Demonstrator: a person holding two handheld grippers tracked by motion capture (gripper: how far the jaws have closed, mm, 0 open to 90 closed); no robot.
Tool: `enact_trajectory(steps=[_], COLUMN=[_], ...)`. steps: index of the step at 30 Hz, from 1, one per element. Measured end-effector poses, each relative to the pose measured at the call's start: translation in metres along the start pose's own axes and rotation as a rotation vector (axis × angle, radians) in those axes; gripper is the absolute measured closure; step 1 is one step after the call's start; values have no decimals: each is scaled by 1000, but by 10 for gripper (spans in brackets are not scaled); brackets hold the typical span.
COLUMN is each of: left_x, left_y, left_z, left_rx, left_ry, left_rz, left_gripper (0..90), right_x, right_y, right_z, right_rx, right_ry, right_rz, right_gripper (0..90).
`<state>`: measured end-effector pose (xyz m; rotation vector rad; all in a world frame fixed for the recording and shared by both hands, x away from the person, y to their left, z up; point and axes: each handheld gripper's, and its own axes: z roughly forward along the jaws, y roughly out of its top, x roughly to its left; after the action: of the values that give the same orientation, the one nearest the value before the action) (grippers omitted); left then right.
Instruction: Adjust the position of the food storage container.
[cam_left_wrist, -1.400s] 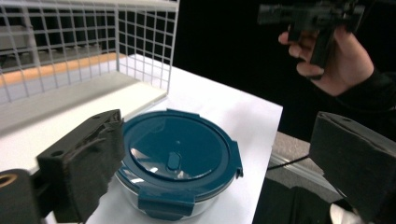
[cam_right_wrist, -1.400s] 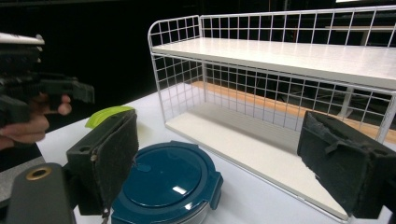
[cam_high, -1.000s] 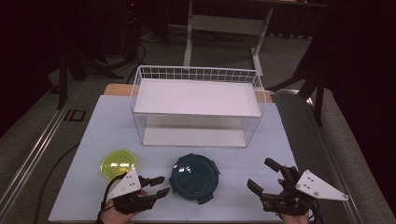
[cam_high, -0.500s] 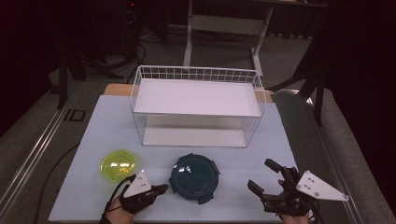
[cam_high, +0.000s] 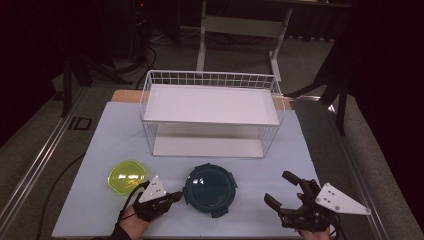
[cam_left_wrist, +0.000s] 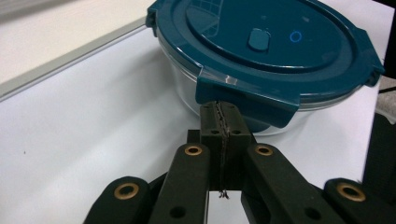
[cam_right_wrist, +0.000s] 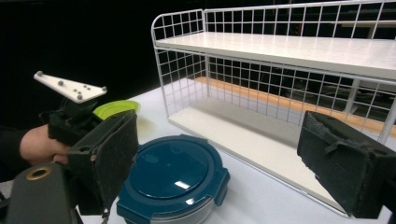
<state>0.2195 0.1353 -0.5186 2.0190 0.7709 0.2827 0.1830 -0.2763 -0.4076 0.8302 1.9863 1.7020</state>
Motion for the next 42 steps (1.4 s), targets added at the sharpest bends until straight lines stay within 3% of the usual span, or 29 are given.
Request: enact_trajectory(steps=[14, 18, 24, 42], left_x=[13, 12, 13, 2], left_y=[13, 13, 14, 27], left_z=[20, 19, 21, 42], left_rx=[-14, -5, -5, 2], left_ry=[-3, -10, -15, -63], left_rz=[-30, -16, -38, -39], left_gripper=[894, 894, 895, 895], right_x=[0, -1, 0, -2], right_y=[-2, -3, -4, -7], right_z=[2, 1, 4, 5], right_rx=[10, 12, 22, 35], right_ry=[9, 8, 14, 16], right_rz=[1, 1, 3, 6], right_gripper=[120, 120, 120, 120])
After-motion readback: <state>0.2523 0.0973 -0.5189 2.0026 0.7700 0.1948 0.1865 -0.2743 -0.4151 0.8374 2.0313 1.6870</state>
